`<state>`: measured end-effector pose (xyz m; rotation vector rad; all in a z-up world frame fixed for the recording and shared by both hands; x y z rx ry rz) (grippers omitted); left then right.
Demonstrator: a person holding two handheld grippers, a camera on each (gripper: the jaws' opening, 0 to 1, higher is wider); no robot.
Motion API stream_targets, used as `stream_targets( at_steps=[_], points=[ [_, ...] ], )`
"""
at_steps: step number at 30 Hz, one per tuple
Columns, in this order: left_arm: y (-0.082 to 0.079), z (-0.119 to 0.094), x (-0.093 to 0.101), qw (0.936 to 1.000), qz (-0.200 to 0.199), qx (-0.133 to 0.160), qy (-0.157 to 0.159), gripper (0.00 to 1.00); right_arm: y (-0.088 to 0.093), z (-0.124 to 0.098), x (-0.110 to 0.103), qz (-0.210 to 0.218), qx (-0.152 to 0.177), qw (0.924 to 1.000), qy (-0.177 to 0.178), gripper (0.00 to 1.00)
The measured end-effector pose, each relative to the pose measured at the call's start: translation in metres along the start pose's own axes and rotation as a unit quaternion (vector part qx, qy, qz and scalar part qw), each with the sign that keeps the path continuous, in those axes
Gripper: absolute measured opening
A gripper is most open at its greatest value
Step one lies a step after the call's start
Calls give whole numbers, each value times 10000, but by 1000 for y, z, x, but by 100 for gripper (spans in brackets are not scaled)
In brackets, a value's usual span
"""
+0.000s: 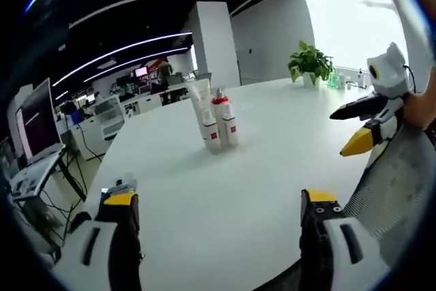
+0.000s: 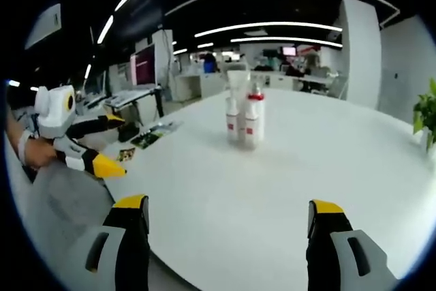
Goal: Arrange the skincare products in the storage area until every visible bottle or jar stands upright without overlapping.
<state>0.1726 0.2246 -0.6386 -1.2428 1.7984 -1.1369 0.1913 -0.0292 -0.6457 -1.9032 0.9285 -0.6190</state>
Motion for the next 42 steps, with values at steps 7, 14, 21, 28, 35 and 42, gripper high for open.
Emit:
stream_targets(
  at_steps=[7, 14, 21, 28, 35, 42],
  points=[
    [1, 0, 2, 9999, 81, -83, 5, 92, 8, 1, 5, -42, -238, 9996, 120, 98],
    [0, 2, -7, 9985, -514, -152, -74, 92, 9, 1, 5, -22, -263, 9996, 116, 97],
    [-9, 0, -27, 9914, -1296, -60, -171, 89, 12, -2, 10, -8, -372, 9991, 187, 94],
    [-3, 20, -95, 9873, -1406, -304, -674, 91, 14, 0, 9, -27, -447, 9988, 182, 93],
    [32, 62, -174, 9704, -1627, -1007, -1474, 93, 20, 2, 8, 49, -626, 9979, 132, 92],
    [37, 103, -212, 9700, -1370, -1347, -1491, 96, 26, 6, 4, 117, -841, 9964, -73, 92]
  ],
)
Point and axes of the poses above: the point that each gripper's makers call its tool centre point, and the gripper's own axes: z roughly forward along the fingers, x roughly to its right, y roughly out of its underside, the point moved 6 cm from there along -z, roughly backward along the fingers, and after that the axes turned 7 degrees about -z, right-handed, at the moved point
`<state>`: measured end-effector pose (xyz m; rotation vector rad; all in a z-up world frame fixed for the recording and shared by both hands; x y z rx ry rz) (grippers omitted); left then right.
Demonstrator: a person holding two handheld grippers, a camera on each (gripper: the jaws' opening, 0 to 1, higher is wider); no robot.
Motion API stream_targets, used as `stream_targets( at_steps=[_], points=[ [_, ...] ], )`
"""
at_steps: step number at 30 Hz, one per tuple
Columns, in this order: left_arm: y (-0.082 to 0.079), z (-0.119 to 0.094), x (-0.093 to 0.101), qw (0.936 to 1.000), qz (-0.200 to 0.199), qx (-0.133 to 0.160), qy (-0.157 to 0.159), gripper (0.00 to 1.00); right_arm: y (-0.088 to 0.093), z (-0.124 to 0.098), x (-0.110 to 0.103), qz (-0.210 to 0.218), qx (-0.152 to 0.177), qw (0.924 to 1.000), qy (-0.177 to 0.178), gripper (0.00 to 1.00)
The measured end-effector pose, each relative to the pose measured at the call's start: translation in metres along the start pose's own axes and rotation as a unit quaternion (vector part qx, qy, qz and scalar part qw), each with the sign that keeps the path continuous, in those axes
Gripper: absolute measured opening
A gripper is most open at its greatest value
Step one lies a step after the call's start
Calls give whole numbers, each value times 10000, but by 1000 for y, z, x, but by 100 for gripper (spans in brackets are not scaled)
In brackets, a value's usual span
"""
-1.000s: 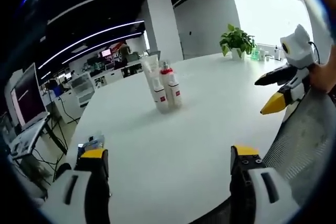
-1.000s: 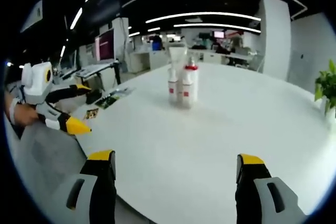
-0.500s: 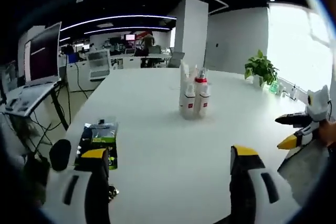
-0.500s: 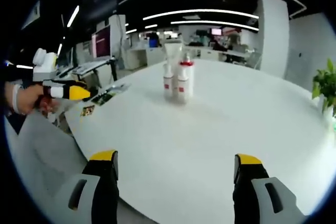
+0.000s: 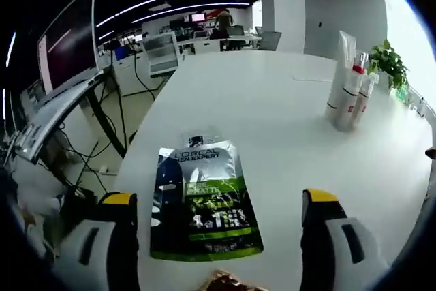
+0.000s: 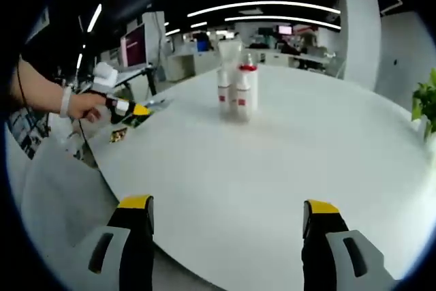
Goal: Arrange the skincare products in the storage area until every visible bottle or jar stands upright without overlapping.
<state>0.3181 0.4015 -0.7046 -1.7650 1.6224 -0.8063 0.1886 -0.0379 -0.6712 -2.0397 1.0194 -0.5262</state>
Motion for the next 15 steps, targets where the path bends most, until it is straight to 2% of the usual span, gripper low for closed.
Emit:
stream_targets(
  at_steps=[3, 6, 9, 12, 13, 15],
  points=[
    [-2, 10, -6, 9998, 146, -90, -86, 97, 3, 2, -5, -12, -129, 9998, -172, 92],
    [2, 18, -9, 9994, -48, -347, -70, 98, 5, 3, -8, -40, -201, 9995, -255, 91],
    [7, 21, -11, 9983, -129, -565, -59, 95, 7, 4, -9, 6, -291, 9991, -307, 90],
    [14, 23, -8, 9959, -475, -764, 78, 92, 8, 4, -9, 41, -327, 9989, -327, 90],
    [10, 24, -10, 9974, -409, -587, 10, 93, 9, 4, -8, 47, -337, 9989, -328, 89],
    [10, 23, -10, 9968, -456, -654, -5, 92, 9, 4, -9, 64, -349, 9988, -332, 89]
  ],
)
Point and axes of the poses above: the point that each gripper's makers call its tool centre point, and the gripper's own axes: z roughly forward along the fingers, x roughly to its right, y roughly out of its underside, the point moved 6 cm from there along -z, roughly backward along the fingers, and after that the axes turned 7 degrees about -z, right-handed, at the moved point
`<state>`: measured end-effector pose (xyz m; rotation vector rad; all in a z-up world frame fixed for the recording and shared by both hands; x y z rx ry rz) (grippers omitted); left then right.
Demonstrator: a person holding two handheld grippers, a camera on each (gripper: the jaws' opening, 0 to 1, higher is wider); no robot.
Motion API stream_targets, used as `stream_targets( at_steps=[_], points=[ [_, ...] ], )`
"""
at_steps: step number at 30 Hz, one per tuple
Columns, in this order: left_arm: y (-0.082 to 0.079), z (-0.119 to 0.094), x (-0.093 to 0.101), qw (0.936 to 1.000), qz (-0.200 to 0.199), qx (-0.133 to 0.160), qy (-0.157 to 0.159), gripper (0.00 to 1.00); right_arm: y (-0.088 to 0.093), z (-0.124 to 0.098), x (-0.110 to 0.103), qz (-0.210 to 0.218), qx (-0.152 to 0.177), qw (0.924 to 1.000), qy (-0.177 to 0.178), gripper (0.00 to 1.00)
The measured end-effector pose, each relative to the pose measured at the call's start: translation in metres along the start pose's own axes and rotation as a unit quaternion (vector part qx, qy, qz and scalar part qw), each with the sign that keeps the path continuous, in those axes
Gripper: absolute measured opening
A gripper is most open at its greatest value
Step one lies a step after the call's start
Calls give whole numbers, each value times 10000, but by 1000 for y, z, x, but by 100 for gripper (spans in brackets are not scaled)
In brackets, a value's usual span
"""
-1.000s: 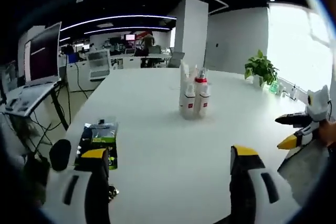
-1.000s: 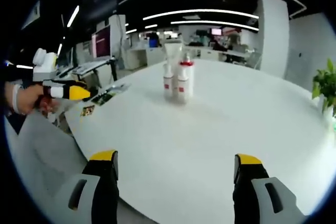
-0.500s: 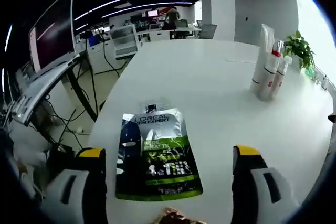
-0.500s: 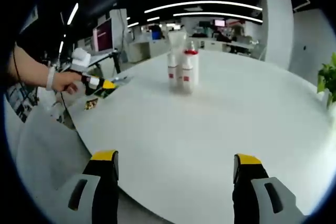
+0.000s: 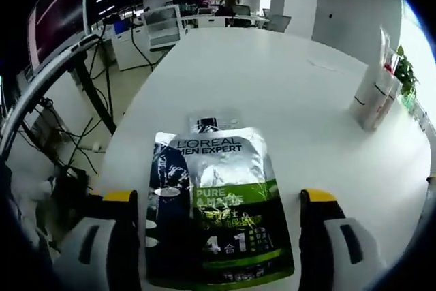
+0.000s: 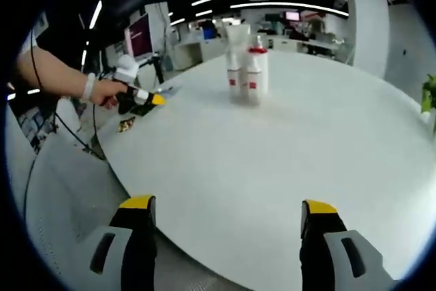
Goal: Arrange the skincare products in the storage area until every visible bottle or jar stands upright without overlapping.
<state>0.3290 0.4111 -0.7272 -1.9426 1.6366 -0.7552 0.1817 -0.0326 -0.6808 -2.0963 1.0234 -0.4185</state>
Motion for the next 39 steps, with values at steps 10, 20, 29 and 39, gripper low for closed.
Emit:
stream_targets(
  at_steps=[10, 20, 29, 39],
  points=[
    [3, -14, 11, 10000, 17, -70, -56, 71, 3, 1, -1, -21, -85, 10000, -27, 86],
    [6, -22, 20, 10000, 73, -58, 23, 39, 6, 2, -2, -56, -172, 9998, -37, 84],
    [17, -29, 19, 9991, -386, -199, 5, 16, 7, 3, -1, -112, -254, 9996, 4, 83],
    [12, -103, 35, 9825, -1498, 828, 732, 8, 2, -1, -1, -17, -198, 9998, -24, 79]
  ],
)
Point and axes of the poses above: the point that each gripper's makers call its tool centre point, and the gripper's own axes: z roughly forward along the fingers, x roughly to its right, y roughly out of its underside, the point moved 6 cm from there along -z, roughly backward along the fingers, and after that the axes turned 7 degrees about -z, right-handed, at the moved point
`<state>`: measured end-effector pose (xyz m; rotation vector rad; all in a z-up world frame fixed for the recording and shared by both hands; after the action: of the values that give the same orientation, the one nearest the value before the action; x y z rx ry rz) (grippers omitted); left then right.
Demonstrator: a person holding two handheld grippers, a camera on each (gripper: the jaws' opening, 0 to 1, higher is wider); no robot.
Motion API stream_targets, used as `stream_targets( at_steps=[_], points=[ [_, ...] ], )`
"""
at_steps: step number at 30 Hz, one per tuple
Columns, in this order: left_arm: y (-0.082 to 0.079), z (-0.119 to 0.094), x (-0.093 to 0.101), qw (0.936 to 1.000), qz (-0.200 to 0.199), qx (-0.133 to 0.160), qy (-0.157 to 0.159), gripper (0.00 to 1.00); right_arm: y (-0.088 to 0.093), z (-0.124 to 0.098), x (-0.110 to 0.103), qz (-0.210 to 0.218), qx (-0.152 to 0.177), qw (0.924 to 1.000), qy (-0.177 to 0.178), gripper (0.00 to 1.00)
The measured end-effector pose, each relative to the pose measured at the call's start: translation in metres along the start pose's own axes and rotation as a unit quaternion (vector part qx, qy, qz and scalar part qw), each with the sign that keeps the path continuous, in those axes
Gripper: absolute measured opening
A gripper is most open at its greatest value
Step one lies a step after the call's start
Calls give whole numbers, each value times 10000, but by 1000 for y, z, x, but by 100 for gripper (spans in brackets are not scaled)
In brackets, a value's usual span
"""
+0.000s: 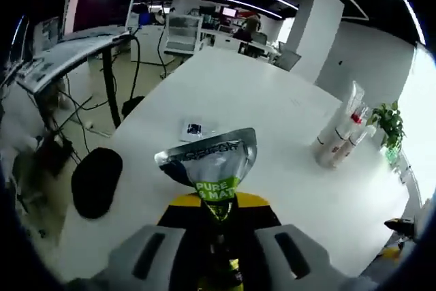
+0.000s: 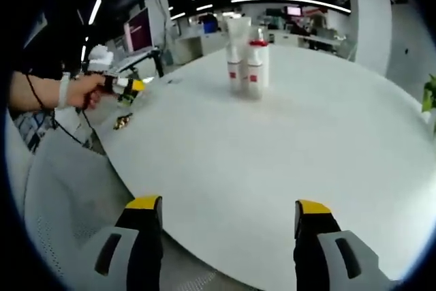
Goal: Arrange the skincare products in the storage area until every visible bottle or jar stands upright without overlapping.
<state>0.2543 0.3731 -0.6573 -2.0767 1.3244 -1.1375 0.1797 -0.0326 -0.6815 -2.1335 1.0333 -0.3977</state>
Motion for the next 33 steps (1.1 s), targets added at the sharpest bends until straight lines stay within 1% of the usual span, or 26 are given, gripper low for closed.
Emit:
stream_targets(
  at_steps=[1, 2, 4, 6, 7, 8, 10, 11, 12, 13, 14, 15, 16, 17, 18, 19, 20, 22, 24, 26, 27, 28, 29, 31, 32, 33],
  points=[
    [1, -11, 7, 9997, -146, 103, 172, 8, -2, -1, -1, -19, 82, 10000, -17, 79],
    [3, -18, 11, 9994, -214, 135, 220, 8, -4, -1, -1, -73, 124, 9999, -29, 79],
    [11, -34, 21, 9985, -254, 158, 464, 8, -5, -2, -1, -37, 89, 9999, -54, 78],
    [18, -50, 32, 9974, -316, 204, 610, 8, -14, -3, -5, -28, 102, 9998, -157, 77],
    [22, -56, 38, 9966, -353, 209, 721, 8, -27, -2, -13, -57, 305, 9989, -345, 76],
    [24, -63, 43, 9964, -323, 265, 738, 8, -39, 0, -20, -64, 469, 9979, -447, 75],
    [30, -73, 53, 9946, -9, 422, 947, 8, -66, 6, -38, 73, 768, 9945, -708, 74],
    [34, -80, 59, 9940, 73, 497, 974, 8, -74, 8, -43, 56, 875, 9935, -728, 75],
    [36, -83, 62, 9936, 62, 517, 1002, 8, -89, 11, -53, 153, 1081, 9906, -830, 75],
    [40, -89, 69, 9922, 80, 524, 1127, 8, -99, 13, -60, 301, 1215, 9879, -914, 76],
    [43, -91, 73, 9913, 62, 486, 1224, 8, -111, 14, -70, 591, 1410, 9820, -1108, 76],
    [49, -95, 81, 9897, 64, 431, 1366, 8, -115, 15, -74, 696, 1463, 9798, -1177, 77],
    [53, -97, 85, 9882, 172, 375, 1475, 8, -124, 16, -84, 920, 1586, 9730, -1404, 78],
    [58, -101, 91, 9855, 388, 392, 1606, 8, -128, 16, -92, 1062, 1591, 9687, -1580, 79],
    [59, -103, 94, 9841, 423, 400, 1681, 8, -132, 16, -103, 1309, 1551, 9609, -1886, 79],
    [61, -106, 97, 9835, 397, 382, 1721, 8, -135, 15, -109, 1449, 1588, 9542, -2080, 77],
    [59, -109, 100, 9810, 497, 350, 1845, 8, -140, 13, -118, 1704, 1597, 9414, -2434, 74],
    [56, -115, 107, 9753, 613, 457, 2072, 8, -146, 9, -128, 1814, 1638, 9303, -2734, 67],
    [55, -125, 116, 9687, 584, 486, 2364, 8, -153, 5, -136, 1882, 1812, 9198, -2928, 61],
    [59, -130, 117, 9697, 639, 494, 2307, 8, -158, 1, -144, 2028, 1876, 9078, -3155, 58],
    [62, -134, 120, 9682, 715, 529, 2338, 8, -160, 0, -146, 2066, 1901, 9042, -3218, 55],
    [65, -136, 121, 9672, 627, 482, 2413, 8, -161, 0, -150, 2109, 1876, 8999, -3324, 51],
    [70, -140, 122, 9673, 524, 422, 2444, 8, -160, 0, -154, 2148, 1777, 8953, -3473, 45],
    [80, -145, 127, 9637, 653, 347, 2564, 8, -159, -1, -162, 2229, 1671, 8840, -3754, 34],
    [86, -147, 128, 9619, 819, 271, 2594, 8, -155, 2, -164, 2126, 1570, 8916, -3676, 26],
    [88, -149, 129, 9614, 871, 300, 2592, 8, -149, 5, -163, 1889, 1422, 9044, -3552, 22]
  ],
)
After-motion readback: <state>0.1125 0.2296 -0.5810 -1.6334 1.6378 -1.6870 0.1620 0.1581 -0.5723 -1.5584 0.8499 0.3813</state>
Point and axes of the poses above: the point that each gripper's makers call its tool centre point, and the gripper's own axes: z roughly forward along the fingers, x roughly to its right, y roughly out of its underside, the point moved 6 cm from there along -z, roughly backward along the fingers, and after that the axes turned 7 degrees about -z, right-handed, at the moved point
